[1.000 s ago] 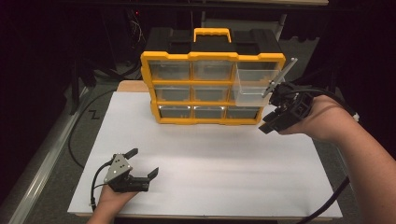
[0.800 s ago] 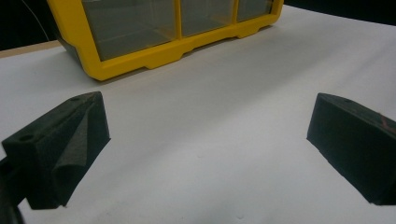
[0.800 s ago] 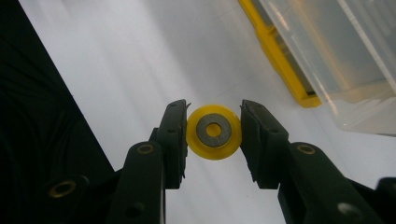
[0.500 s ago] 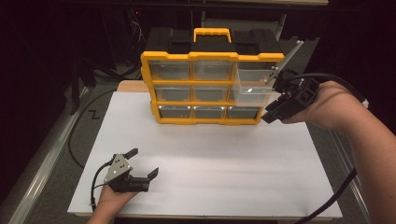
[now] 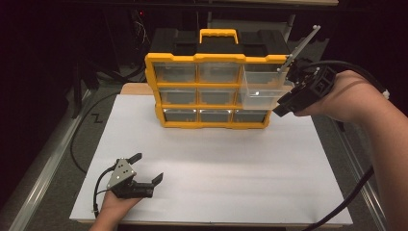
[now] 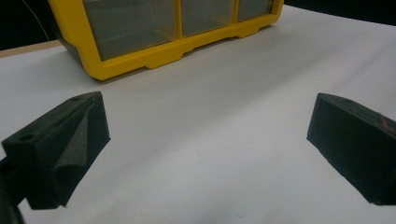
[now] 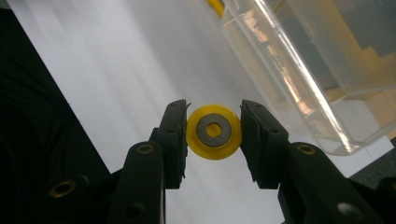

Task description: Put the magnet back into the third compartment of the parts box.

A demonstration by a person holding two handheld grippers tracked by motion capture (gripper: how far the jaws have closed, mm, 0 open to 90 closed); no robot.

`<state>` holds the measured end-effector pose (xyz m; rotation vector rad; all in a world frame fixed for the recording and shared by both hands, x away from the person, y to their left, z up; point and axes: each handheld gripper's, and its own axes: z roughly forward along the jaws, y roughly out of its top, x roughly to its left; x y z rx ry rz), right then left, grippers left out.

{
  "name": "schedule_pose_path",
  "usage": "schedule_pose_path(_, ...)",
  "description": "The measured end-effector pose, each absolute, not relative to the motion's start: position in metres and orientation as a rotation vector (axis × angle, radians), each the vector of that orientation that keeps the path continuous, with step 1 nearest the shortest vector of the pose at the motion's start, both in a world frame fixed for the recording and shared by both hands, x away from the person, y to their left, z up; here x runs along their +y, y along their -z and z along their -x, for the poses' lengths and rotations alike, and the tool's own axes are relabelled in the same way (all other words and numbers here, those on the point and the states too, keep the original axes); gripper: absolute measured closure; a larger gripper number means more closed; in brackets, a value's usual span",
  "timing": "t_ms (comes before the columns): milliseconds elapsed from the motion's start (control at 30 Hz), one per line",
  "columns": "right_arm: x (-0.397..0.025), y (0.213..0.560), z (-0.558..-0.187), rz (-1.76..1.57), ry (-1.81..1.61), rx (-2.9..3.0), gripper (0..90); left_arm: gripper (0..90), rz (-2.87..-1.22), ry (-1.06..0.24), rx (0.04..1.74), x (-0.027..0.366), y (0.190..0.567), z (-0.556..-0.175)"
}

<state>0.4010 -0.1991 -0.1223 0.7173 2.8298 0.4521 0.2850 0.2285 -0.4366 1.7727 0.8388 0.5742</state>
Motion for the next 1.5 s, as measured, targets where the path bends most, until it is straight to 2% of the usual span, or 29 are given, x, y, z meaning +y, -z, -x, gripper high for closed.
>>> schedule_pose_path(567,-0.197,0.103,-0.412,-0.731,-0.465,2.808,65.1,0.2,-1.772,-0.567,0.837,0.228,0.437,-0.284)
schedule_pose_path(1500,-0.174,0.101,-0.439,-0.71,-0.462,2.787,65.1,0.2,-1.766,-0.562,0.84,0.23,0.437,-0.284)
